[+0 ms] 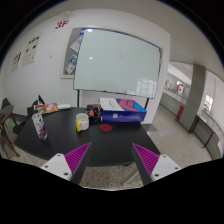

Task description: Pour water

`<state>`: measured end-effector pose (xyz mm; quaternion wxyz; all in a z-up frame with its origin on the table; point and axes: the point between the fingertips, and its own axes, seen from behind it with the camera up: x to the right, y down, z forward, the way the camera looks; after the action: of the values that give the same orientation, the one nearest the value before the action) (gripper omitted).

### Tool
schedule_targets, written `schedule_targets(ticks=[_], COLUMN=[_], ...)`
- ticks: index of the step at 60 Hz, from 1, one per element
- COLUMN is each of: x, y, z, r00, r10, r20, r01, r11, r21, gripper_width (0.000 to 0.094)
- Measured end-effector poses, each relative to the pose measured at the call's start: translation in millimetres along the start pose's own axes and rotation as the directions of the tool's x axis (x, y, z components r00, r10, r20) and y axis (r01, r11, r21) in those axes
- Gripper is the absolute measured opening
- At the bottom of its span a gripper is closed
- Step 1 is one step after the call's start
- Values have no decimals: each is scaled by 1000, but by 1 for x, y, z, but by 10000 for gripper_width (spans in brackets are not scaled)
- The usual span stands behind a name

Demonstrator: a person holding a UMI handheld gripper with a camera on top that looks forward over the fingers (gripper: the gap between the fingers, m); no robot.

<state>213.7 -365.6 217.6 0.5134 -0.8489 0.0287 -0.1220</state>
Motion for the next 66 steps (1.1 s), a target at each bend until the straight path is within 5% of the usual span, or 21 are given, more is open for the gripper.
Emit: schedule_targets(ticks=[32,51,66], x=[-58,-238,-375], y=[21,77,42], z=[-5,9,86], r00=[1000,983,950], r10=[-18,28,107], r20=[10,181,292], r01=[18,-23,-127], r11=[1000,999,991], r21=[-1,-26,50], gripper_width=[843,839,842])
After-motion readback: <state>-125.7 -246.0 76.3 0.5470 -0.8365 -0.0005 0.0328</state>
